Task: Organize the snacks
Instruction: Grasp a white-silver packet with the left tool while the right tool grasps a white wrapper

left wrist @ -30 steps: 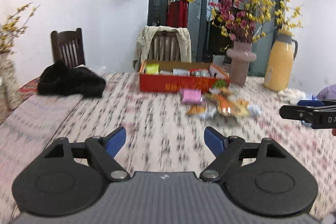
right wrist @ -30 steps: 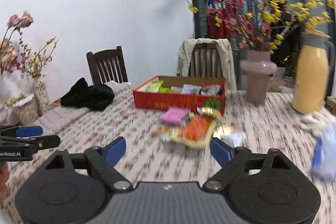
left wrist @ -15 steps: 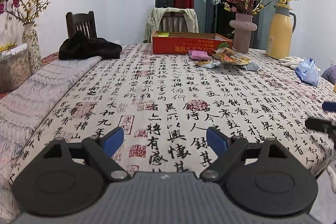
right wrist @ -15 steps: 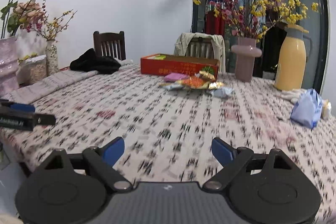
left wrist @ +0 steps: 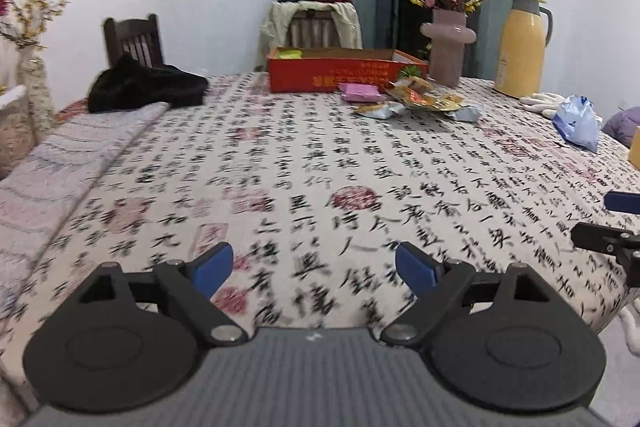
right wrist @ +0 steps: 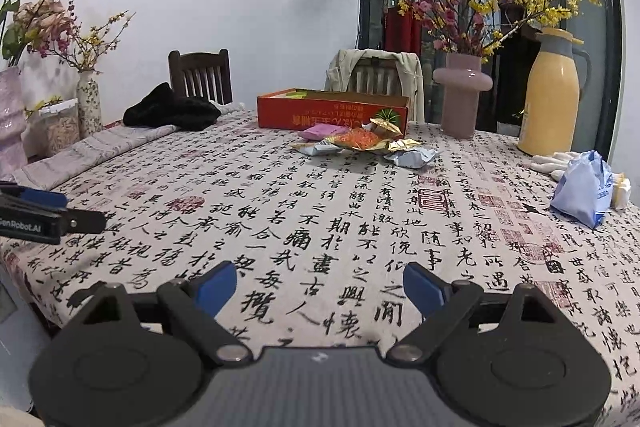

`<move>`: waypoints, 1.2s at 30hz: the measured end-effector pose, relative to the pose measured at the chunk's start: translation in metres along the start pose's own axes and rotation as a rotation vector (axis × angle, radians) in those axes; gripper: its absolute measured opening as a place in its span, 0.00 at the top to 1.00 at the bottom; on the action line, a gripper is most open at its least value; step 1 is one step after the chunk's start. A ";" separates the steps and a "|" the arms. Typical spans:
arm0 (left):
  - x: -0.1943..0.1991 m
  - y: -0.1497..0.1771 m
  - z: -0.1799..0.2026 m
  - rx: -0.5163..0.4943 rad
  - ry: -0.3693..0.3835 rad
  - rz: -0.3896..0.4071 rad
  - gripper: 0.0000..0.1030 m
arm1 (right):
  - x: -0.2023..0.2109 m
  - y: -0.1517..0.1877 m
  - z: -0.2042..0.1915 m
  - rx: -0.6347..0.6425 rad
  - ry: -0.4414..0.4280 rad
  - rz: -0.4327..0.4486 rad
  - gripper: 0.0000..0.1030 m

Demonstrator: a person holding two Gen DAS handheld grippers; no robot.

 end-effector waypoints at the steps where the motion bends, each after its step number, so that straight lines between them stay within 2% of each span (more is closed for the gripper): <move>1: -0.007 -0.004 0.002 -0.007 0.016 -0.005 0.12 | -0.004 -0.002 0.003 -0.002 0.001 -0.001 0.12; 5: -0.039 -0.029 0.014 -0.052 0.055 -0.017 0.09 | -0.028 -0.015 0.025 -0.031 0.032 -0.018 0.12; 7: -0.058 -0.044 0.020 -0.070 0.081 -0.020 0.04 | -0.044 -0.025 0.039 -0.055 0.040 -0.034 0.12; 11: -0.103 -0.071 0.021 -0.108 0.077 -0.038 0.03 | -0.079 -0.047 0.069 -0.075 0.050 -0.085 0.12; 17: -0.183 -0.109 0.018 -0.165 0.137 -0.096 0.00 | -0.142 -0.082 0.103 -0.020 0.075 -0.119 0.12; 21: -0.244 -0.126 0.021 -0.184 0.210 -0.151 0.00 | -0.187 -0.099 0.106 0.027 0.041 -0.152 0.12; 26: -0.294 -0.140 0.030 -0.253 0.286 -0.191 0.02 | -0.246 -0.111 0.115 0.092 0.064 -0.197 0.13; 30: -0.314 -0.147 0.039 -0.317 0.334 -0.190 0.15 | -0.284 -0.115 0.115 0.102 0.006 -0.221 0.14; 31: -0.316 -0.150 0.040 -0.327 0.345 -0.185 0.22 | -0.292 -0.115 0.114 0.099 -0.009 -0.232 0.14; 33: -0.319 -0.154 0.043 -0.355 0.370 -0.178 0.28 | -0.307 -0.115 0.114 0.087 -0.033 -0.242 0.15; 35: -0.321 -0.155 0.045 -0.376 0.386 -0.172 0.39 | -0.318 -0.117 0.114 0.074 -0.055 -0.243 0.15; 36: -0.323 -0.156 0.045 -0.375 0.404 -0.170 0.49 | -0.322 -0.118 0.114 0.067 -0.064 -0.243 0.16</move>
Point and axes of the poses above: each gripper's, at about its wrist camera, not at the fingertips, and x roughly against the way its jaws point, z to its right, y to its underside, the point moved 10 cm from there along -x, roughly the way its jaws point, and after that the axes turned 10 degrees about y, right-handed, at the moved point
